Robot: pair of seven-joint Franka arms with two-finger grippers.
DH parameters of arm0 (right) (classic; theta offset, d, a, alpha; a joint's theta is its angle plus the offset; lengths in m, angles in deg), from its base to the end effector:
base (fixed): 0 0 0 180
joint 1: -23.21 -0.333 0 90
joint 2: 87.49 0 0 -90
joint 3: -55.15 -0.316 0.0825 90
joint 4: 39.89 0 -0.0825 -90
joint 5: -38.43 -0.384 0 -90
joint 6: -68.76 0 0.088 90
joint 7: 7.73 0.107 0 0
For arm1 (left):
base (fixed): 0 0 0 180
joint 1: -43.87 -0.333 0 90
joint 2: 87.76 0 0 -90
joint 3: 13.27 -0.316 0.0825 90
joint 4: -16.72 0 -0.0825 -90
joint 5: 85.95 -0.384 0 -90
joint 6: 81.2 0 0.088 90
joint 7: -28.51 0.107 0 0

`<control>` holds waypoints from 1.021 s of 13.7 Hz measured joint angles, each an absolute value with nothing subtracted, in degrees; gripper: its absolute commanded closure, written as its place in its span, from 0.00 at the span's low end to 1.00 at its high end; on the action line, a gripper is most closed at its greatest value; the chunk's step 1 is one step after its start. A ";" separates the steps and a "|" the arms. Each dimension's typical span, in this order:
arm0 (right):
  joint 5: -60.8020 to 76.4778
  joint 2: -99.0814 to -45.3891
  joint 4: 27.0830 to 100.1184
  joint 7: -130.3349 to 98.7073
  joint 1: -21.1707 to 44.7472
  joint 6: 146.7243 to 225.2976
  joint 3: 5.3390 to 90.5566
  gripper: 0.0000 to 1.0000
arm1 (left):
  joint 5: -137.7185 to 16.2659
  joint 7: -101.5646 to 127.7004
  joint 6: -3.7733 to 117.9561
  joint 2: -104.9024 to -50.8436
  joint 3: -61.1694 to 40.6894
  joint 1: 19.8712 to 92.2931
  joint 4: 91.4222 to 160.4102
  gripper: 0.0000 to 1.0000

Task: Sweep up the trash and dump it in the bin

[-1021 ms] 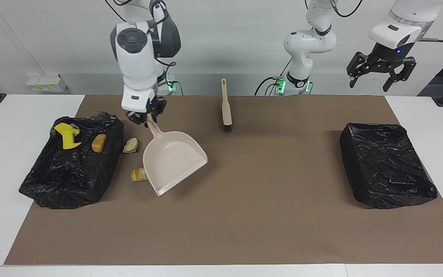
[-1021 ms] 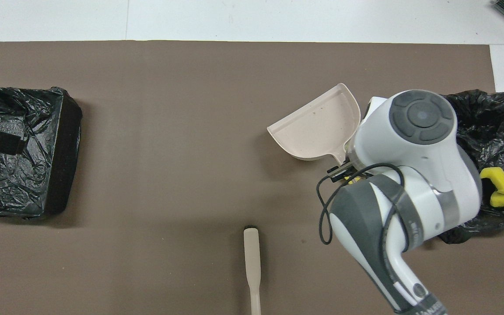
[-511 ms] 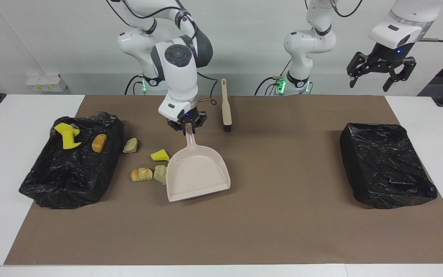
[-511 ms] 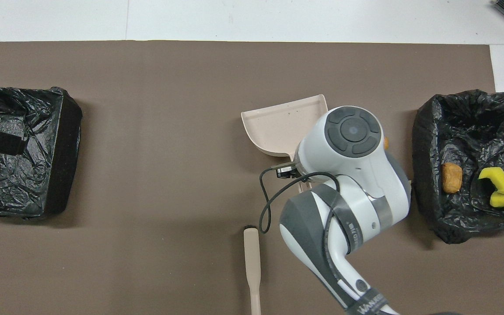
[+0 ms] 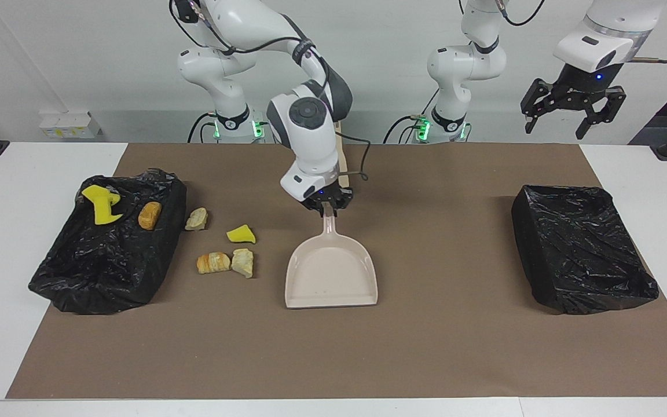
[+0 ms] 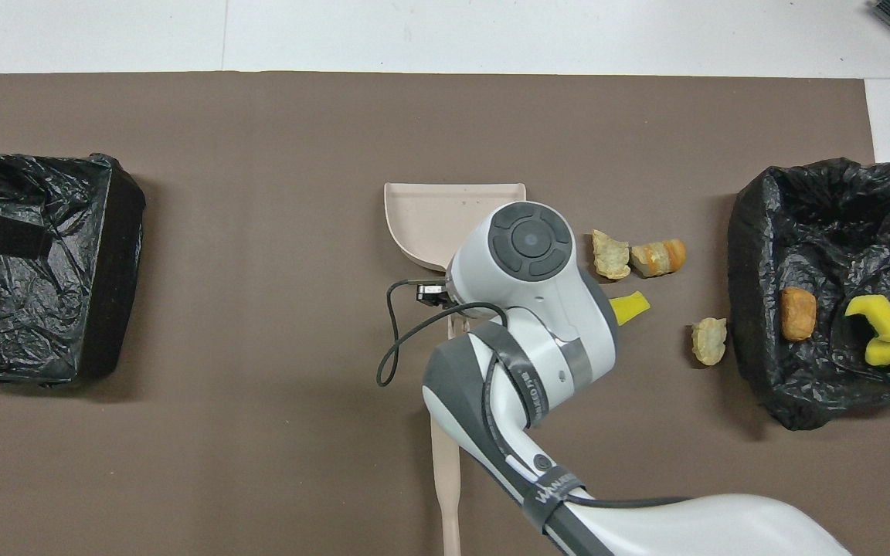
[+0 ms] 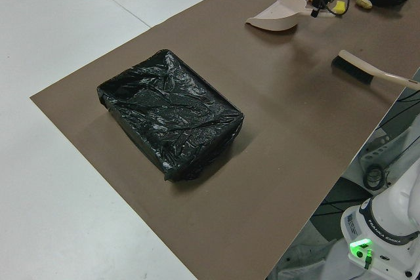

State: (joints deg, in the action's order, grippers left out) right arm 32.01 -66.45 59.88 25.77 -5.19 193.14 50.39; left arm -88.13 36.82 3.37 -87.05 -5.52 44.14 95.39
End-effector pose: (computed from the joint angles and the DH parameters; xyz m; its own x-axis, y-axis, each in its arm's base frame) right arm 0.5503 0.3590 0.3723 0.9972 -0.0713 -0.0206 -0.0735 -0.9878 -0.1371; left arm 0.5412 -0.0712 0.7013 0.9572 -0.2770 0.0845 -0.2737 -0.9606 -0.0484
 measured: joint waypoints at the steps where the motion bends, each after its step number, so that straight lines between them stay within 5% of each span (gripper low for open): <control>1: 32.01 -65.23 59.71 26.21 -5.60 194.79 50.39 0.00 | -88.12 36.80 3.91 -86.93 -5.35 44.16 95.74 0.00; 7: 31.97 -66.36 57.46 26.21 -4.96 189.64 50.65 0.00 | -88.08 32.13 11.72 -81.93 -4.48 49.24 97.04 0.00; 14: 31.98 -80.60 62.57 26.20 -5.16 173.00 50.59 0.00 | -88.07 23.48 23.45 -73.94 -4.18 57.80 99.77 0.00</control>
